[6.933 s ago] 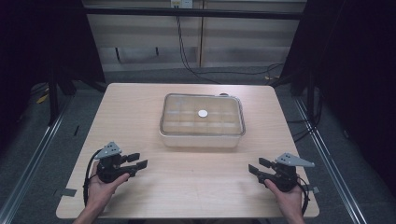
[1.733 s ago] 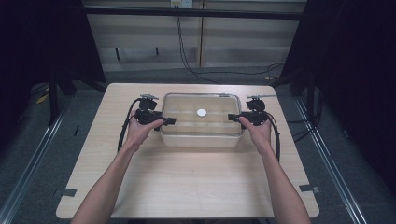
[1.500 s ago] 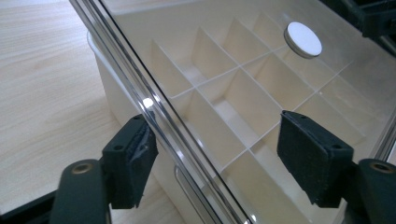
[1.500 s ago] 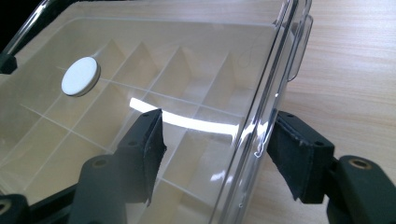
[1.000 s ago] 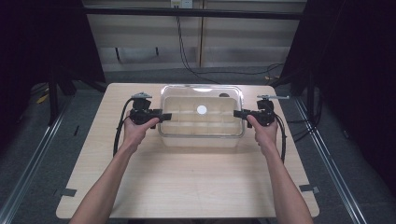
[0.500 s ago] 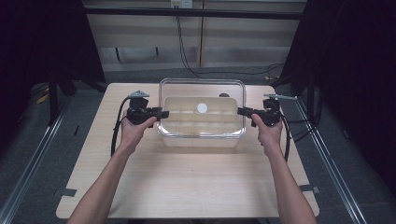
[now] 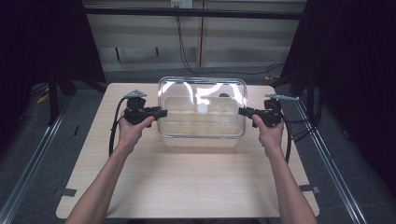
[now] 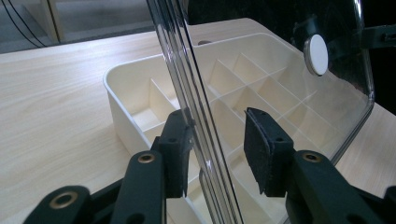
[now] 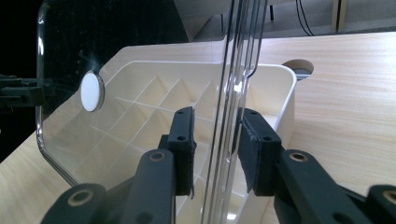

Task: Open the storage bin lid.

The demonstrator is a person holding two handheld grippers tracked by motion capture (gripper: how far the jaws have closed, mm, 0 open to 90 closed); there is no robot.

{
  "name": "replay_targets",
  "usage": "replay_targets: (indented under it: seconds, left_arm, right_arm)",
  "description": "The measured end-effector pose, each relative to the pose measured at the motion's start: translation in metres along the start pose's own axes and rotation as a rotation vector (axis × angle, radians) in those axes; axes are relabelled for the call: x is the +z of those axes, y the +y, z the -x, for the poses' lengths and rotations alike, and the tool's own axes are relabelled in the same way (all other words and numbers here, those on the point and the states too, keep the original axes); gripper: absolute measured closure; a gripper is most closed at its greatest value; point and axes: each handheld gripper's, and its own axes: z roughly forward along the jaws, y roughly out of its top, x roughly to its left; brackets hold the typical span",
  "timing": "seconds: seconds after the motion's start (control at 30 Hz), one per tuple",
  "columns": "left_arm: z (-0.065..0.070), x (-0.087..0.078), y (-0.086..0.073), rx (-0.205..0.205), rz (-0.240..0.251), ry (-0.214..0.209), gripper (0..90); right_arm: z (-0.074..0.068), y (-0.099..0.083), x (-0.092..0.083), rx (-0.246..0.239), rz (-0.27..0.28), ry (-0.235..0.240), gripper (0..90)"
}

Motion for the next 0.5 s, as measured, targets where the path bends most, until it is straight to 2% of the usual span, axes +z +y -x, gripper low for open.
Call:
replay_targets:
  seconds: [0.07, 0.17, 0.27, 0.5]
  left_arm:
    - [0.000, -0.003, -0.001, 0.009, 0.015, -0.010, 63.4]
    - [0.000, -0.006, -0.004, -0.003, 0.041, -0.025, 64.9]
    - [0.003, -0.008, -0.003, 0.002, 0.039, -0.020, 65.6]
    - [0.007, -0.012, -0.003, 0.012, 0.041, -0.012, 66.7]
  right_arm:
    - [-0.002, 0.000, -0.004, -0.009, 0.006, 0.004, 68.9]
    - [-0.003, 0.000, -0.008, -0.007, 0.018, 0.019, 70.7]
    - [-0.004, -0.001, -0.010, -0.014, 0.020, 0.018, 71.3]
    - [-0.005, -0.003, -0.015, 0.003, 0.041, 0.032, 73.1]
